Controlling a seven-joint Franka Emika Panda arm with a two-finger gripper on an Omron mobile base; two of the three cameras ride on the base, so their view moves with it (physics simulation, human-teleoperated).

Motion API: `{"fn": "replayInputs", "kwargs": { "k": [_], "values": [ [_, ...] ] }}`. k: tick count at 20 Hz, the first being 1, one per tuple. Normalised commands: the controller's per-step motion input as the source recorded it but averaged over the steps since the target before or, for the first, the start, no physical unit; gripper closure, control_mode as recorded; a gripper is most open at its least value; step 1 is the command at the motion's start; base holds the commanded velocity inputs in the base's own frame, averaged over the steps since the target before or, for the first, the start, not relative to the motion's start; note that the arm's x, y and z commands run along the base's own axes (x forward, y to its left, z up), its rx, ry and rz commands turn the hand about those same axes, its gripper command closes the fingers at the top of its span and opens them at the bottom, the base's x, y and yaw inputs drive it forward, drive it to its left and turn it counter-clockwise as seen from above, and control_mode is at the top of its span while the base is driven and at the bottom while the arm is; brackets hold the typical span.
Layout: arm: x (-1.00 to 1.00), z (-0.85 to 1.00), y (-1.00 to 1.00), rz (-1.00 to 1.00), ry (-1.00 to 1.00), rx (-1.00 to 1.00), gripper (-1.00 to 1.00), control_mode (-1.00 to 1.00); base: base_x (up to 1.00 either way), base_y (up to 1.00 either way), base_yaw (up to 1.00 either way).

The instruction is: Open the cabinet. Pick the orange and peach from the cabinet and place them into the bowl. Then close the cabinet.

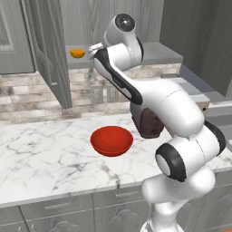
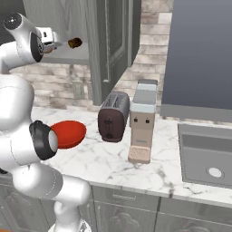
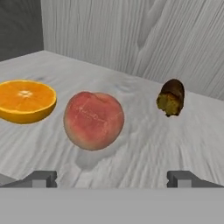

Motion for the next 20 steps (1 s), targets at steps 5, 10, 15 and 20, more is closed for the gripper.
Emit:
{"fn": "replayInputs", "kwargs": {
  "k": [5, 10, 15, 20],
  "values": [
    [0.22, 0.00, 0.02, 0.00, 0.00, 0.00, -1.00, -1.00, 0.00, 0.00, 0.00],
    [0.07, 0.00, 0.12, 0.00, -0.01, 0.00, -1.00, -1.00, 0.00, 0.00, 0.00],
    [0.00, 0.00, 0.16, 0.00, -0.01, 0.00, -1.00, -1.00, 0.00, 0.00, 0.00],
    [0.12, 0.00, 0.08, 0.00, 0.00, 0.00, -1.00, -1.00, 0.00, 0.00, 0.00]
  ]
}}
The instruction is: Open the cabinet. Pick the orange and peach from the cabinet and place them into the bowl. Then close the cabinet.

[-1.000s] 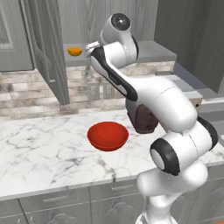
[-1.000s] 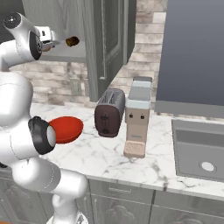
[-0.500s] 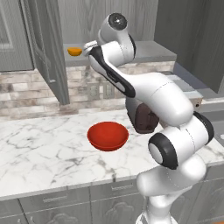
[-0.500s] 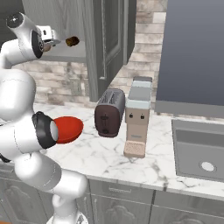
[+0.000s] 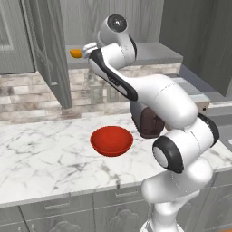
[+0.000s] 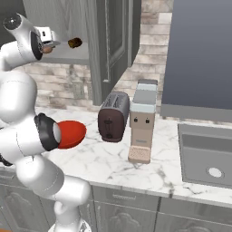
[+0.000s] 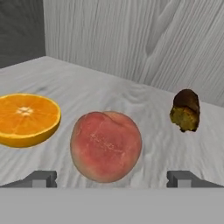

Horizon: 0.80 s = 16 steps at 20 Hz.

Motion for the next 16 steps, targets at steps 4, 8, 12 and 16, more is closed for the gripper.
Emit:
{"fn": "replayInputs", "kwargs": {
  "k": [4, 8, 12, 16],
  "values": [
    [0.27, 0.00, 0.08, 0.00, 0.00, 0.00, -1.00, -1.00, 0.00, 0.00, 0.00],
    [0.25, 0.00, 0.08, 0.00, 0.00, 0.00, -1.00, -1.00, 0.00, 0.00, 0.00],
    [0.21, 0.00, 0.03, 0.00, 0.01, 0.00, -1.00, -1.00, 0.00, 0.00, 0.00],
    [0.22, -0.04, 0.10, 0.00, 0.03, 0.00, -1.00, -1.00, 0.00, 0.00, 0.00]
  ]
}}
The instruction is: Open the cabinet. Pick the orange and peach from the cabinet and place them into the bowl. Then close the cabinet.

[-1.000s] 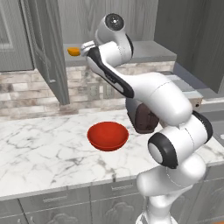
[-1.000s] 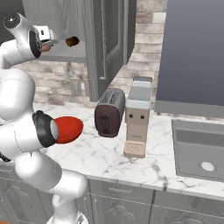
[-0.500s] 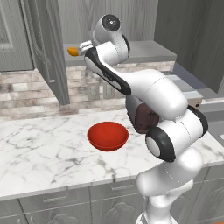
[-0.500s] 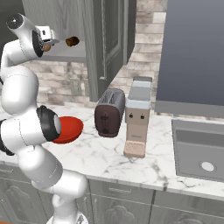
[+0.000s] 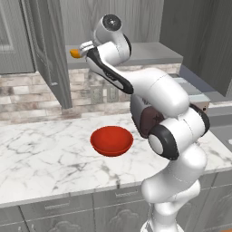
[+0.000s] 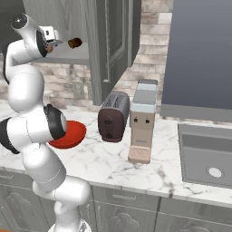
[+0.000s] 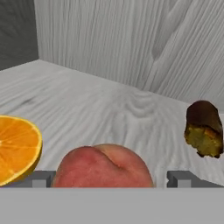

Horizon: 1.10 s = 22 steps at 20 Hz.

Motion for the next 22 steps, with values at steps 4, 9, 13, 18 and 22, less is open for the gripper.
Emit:
{"fn": "replayInputs", "kwargs": {
  "k": [4, 9, 13, 18, 22],
  "values": [
    [0.09, -0.20, 0.12, 0.00, 0.02, 0.00, -1.00, -1.00, 0.00, 0.00, 0.00],
    [0.09, -0.29, 0.11, 0.00, 0.00, 0.00, 1.00, -1.00, 0.00, 0.00, 0.00],
    [0.14, -0.32, 0.00, 0.00, 0.00, 0.00, 1.00, -1.00, 0.00, 0.00, 0.00],
    [0.01, -0.07, 0.00, 0.00, 0.01, 0.00, 1.00, -1.00, 0.00, 0.00, 0.00],
    [0.01, -0.20, 0.00, -0.01, -0.02, 0.00, 1.00, -1.00, 0.00, 0.00, 0.00]
  ]
}}
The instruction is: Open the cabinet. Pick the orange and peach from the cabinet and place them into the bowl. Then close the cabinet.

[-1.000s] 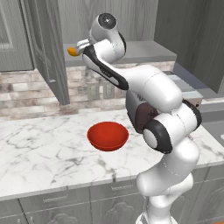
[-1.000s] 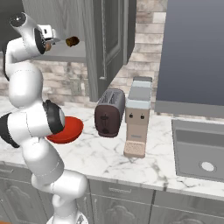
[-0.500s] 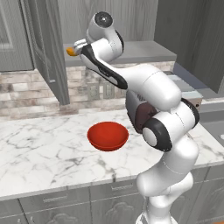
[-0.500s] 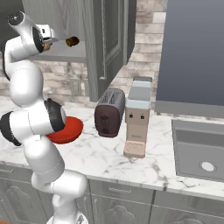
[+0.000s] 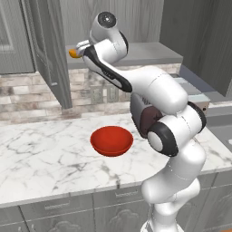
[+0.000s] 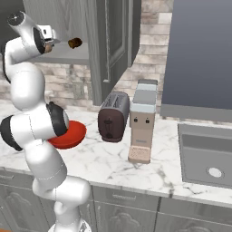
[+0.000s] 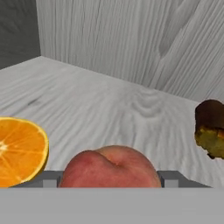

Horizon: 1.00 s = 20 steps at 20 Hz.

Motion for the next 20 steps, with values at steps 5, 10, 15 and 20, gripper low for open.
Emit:
{"fn": "replayInputs", "kwargs": {
  "k": [5, 10, 15, 20],
  "values": [
    [-0.28, -0.13, -0.10, -0.10, -0.21, 0.00, 1.00, -1.00, 0.00, 0.00, 0.00],
    [-0.68, 0.08, -0.20, -0.13, -0.11, 0.00, 1.00, -1.00, 0.00, 0.00, 0.00],
    [-1.00, 0.29, -0.28, -0.07, 0.00, 0.00, 1.00, -1.00, 0.00, 0.00, 0.00],
    [-1.00, 0.41, -0.39, -0.01, 0.00, 0.00, 1.00, -1.00, 0.00, 0.00, 0.00]
  ]
}}
